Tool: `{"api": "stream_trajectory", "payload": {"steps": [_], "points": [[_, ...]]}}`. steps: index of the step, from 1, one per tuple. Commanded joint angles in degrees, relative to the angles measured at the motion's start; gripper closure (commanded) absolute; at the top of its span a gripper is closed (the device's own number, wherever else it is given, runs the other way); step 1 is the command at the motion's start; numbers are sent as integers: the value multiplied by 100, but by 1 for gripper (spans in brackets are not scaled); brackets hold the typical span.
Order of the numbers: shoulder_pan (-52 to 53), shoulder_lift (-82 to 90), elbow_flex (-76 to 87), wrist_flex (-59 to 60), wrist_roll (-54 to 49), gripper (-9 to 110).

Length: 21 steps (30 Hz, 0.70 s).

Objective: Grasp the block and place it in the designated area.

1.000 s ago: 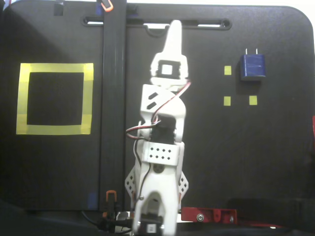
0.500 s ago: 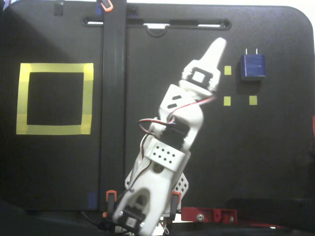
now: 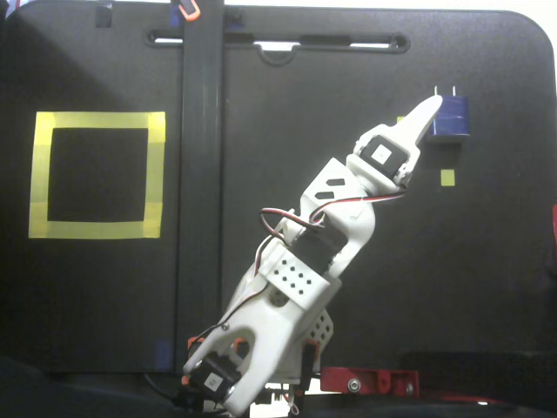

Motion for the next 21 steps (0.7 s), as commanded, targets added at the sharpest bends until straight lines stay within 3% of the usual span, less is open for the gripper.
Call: {"api": "stream_trajectory", "payload": {"steps": [1, 11, 21], "points": [[35, 44, 35, 18, -26, 102], [-18, -844, -325, -334, -18, 102], [-105, -3779, -2821, 167, 9, 102]]}}
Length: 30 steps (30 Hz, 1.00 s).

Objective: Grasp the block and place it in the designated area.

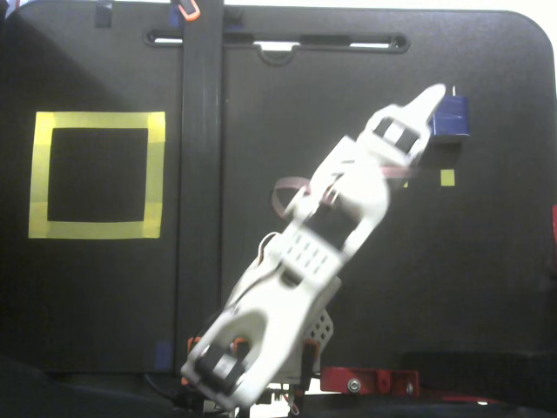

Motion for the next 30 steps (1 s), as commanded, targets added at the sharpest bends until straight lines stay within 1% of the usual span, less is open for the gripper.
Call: {"api": "stream_trajectory", "payload": {"steps": [1, 4, 9, 15, 22, 30], "points": [[0, -949, -1055, 132, 9, 102], [35, -1872, -1846, 316, -9, 102], [53, -3340, -3305, 1099, -18, 102], [9, -4737, -5106, 2689, -53, 102], [18, -5774, -6794, 4395, -79, 101], [176, -6776, -8068, 5590, -255, 101]]}}
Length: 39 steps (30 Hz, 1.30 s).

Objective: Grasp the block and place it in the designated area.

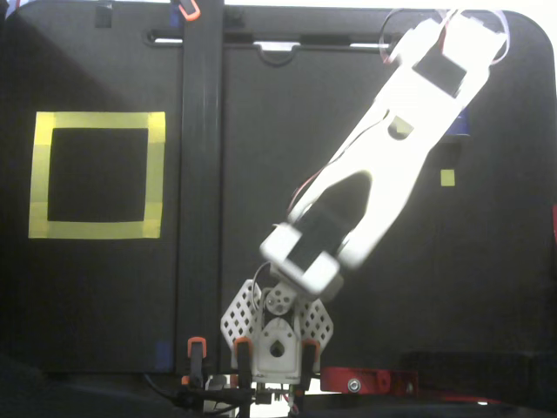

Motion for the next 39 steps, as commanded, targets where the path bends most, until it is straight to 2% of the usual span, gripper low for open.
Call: {"api": "stream_trajectory", "payload": {"steps": [1, 17, 29, 33, 39], "points": [[114, -202, -554, 413, -149, 101], [387, -1248, -1485, 1626, -606, 101], [439, -1371, -1521, 1626, -826, 101], [448, -1406, -1521, 1635, -1371, 101], [475, -1441, -1521, 1652, -3015, 101]]}}
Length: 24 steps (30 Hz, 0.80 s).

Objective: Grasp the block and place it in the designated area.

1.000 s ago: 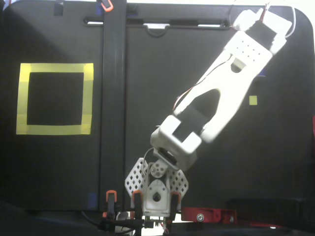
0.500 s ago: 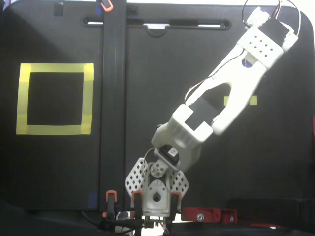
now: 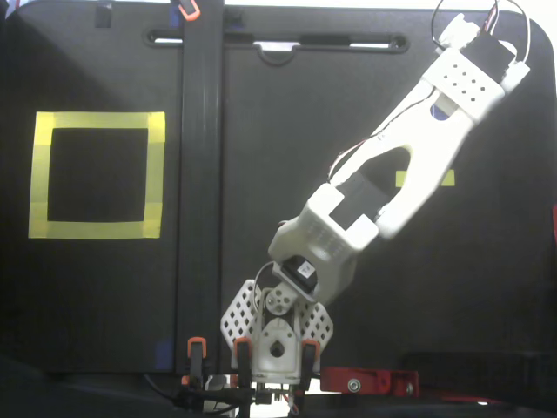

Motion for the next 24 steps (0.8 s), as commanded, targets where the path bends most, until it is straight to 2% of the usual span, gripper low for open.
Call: {"api": "stream_trajectory", "payload": {"steps": [1, 15, 24], "points": [[35, 18, -229, 9, -765, 101], [-35, -9, -229, -185, -4869, 101], [-88, -18, -229, -70, -6847, 101]]}}
